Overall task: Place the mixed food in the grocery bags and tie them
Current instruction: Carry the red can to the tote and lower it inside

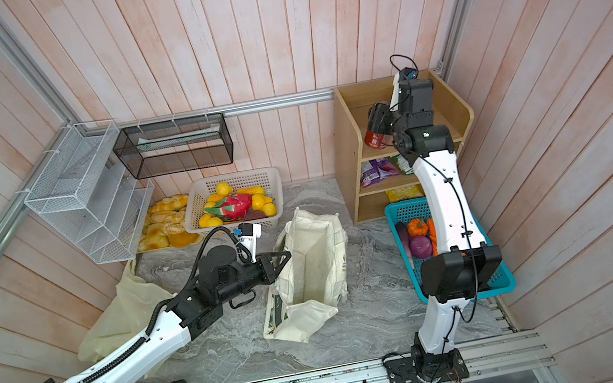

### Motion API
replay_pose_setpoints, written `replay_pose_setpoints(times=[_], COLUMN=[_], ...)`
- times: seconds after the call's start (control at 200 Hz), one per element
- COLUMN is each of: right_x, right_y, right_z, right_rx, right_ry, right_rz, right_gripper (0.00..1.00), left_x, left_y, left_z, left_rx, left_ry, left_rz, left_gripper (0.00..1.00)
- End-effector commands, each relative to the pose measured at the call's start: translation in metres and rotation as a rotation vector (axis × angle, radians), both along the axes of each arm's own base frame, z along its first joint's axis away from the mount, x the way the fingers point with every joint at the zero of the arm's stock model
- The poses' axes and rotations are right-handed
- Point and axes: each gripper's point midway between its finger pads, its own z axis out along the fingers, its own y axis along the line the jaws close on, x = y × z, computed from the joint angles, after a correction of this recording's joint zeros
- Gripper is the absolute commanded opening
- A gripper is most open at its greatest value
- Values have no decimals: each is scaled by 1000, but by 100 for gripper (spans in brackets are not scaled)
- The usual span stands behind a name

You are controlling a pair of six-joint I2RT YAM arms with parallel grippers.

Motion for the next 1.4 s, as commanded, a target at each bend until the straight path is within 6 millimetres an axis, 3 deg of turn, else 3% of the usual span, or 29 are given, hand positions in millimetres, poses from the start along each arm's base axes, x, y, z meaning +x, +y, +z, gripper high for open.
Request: replay_pose_setpoints(times=[0.0, 0.13, 0.27, 0.415, 0.535, 0.725, 0.915, 1.19, 1.395], right_x=[-53, -93, -135, -170, -187, -187, -177, -141, -136], right_y=[30, 71, 113, 151, 177, 214, 250, 265, 306], right_z=[78, 89, 72, 29, -24, -106, -165, -252, -314], right_rx=[30, 44, 93, 167, 210, 186, 115, 67, 18], right_ry=[-203, -247, -248, -208, -147, -43, 13, 23, 165], right_rz=[88, 183, 291, 389, 441, 483, 496, 374, 493], right_gripper=[2, 1, 1, 0, 0, 0, 0, 0, 15], left_x=[5, 5, 6, 6, 6, 7, 7, 12, 13], left_y=[0, 1, 3, 5, 7, 6, 8, 16, 27], left_z=[0, 0, -1, 0, 0, -3, -8, -12, -21], left_rx=[22, 30, 35, 34, 32, 37, 37, -35, -61], left_ry=[-16, -16, -17, -23, -21, -15, -7, 41, 64], left_rz=[12, 16, 31, 38, 44, 45, 55, 62, 77], left_gripper=[0, 0, 0, 0, 0, 0, 0, 0, 0])
